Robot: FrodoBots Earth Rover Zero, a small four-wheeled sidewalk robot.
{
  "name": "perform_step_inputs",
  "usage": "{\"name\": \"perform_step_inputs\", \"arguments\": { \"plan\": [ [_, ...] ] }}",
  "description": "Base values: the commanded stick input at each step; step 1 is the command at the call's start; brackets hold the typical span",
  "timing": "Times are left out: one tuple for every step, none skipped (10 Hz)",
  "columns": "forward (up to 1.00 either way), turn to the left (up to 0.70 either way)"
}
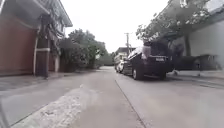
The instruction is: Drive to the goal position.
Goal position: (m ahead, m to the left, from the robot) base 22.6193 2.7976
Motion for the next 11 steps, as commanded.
{"name": "perform_step_inputs", "arguments": {
  "plan": [
    [0.70,0.00],
    [0.70,0.00],
    [0.70,0.00],
    [0.70,0.00],
    [0.70,0.00],
    [0.70,0.00],
    [0.70,0.00],
    [0.70,0.00],
    [0.70,0.00],
    [0.70,0.00],
    [0.76,0.00]
  ]
}}
